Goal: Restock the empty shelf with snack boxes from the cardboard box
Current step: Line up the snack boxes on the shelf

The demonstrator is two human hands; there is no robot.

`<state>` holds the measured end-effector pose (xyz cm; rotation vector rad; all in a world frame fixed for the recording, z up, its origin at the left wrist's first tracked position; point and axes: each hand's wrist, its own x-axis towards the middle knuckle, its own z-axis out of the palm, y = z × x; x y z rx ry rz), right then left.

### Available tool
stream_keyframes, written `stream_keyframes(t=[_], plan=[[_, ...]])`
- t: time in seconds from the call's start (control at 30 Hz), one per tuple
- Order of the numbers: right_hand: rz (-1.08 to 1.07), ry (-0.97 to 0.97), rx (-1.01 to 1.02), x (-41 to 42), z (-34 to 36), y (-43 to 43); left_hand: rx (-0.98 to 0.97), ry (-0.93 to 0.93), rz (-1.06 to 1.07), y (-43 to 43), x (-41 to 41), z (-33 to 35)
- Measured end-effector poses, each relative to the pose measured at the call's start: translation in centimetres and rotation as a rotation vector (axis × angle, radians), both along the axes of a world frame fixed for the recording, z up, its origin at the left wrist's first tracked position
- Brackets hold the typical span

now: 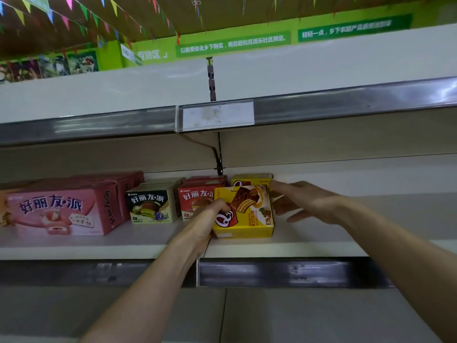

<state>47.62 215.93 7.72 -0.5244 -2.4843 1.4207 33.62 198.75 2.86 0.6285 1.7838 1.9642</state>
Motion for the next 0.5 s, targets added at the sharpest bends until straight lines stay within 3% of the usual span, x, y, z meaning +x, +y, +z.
stream_keyframes(t=[0.13, 0.23, 0.5], plan=[[0.053, -0.068, 0.017, 0.8, -1.2, -0.4, -0.199, 0.186, -0.066, 0.2, 0.6, -0.1], [-0.083, -0.105, 0.036, 1.7, -0.9, 0.8, -0.331, 0.326, -0.149, 0.4, 1.4, 0.0], [-0.424, -0.010, -0.042, 4.4, 0.3, 3.8, -0.401, 0.388, -0.098, 0.5, 1.1, -0.4]])
